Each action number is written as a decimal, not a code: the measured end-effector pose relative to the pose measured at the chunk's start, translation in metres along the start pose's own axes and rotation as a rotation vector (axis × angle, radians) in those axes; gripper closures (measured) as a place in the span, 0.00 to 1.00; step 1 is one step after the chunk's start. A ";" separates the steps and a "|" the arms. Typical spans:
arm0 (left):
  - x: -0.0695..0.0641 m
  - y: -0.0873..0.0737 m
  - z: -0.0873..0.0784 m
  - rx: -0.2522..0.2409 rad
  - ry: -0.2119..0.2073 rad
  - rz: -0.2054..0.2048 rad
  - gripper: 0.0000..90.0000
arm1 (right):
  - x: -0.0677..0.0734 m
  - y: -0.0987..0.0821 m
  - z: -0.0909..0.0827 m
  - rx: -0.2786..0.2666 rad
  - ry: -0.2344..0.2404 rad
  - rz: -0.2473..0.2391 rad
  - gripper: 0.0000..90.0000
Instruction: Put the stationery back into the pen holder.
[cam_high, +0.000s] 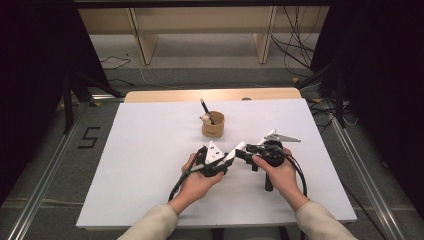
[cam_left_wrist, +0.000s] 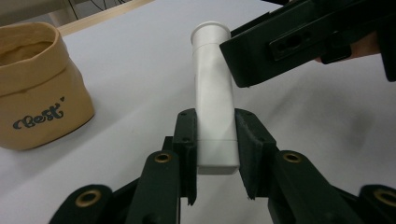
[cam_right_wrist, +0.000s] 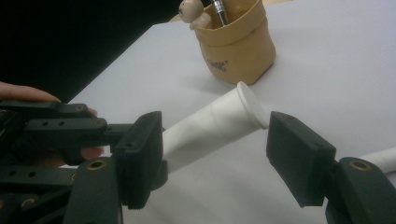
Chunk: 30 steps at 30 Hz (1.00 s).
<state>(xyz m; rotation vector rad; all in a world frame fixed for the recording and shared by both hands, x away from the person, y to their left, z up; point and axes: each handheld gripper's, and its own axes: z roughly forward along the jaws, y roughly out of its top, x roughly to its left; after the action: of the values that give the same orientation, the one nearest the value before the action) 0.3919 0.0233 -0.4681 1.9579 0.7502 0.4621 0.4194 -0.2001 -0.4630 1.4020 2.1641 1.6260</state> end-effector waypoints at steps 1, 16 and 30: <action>0.001 -0.001 0.000 -0.002 0.002 -0.002 0.79 | 0.000 0.000 0.001 0.005 0.001 0.009 0.40; -0.002 0.000 0.000 -0.039 0.008 -0.043 0.79 | -0.003 -0.001 0.012 -0.018 0.058 0.142 0.50; -0.005 0.002 0.007 -0.049 0.029 -0.032 0.79 | 0.006 0.008 -0.001 -0.129 0.112 0.112 0.74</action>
<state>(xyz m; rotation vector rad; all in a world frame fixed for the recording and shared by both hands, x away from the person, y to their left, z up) 0.3929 0.0141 -0.4698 1.8950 0.7808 0.4858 0.4200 -0.1967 -0.4538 1.4512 2.0273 1.8892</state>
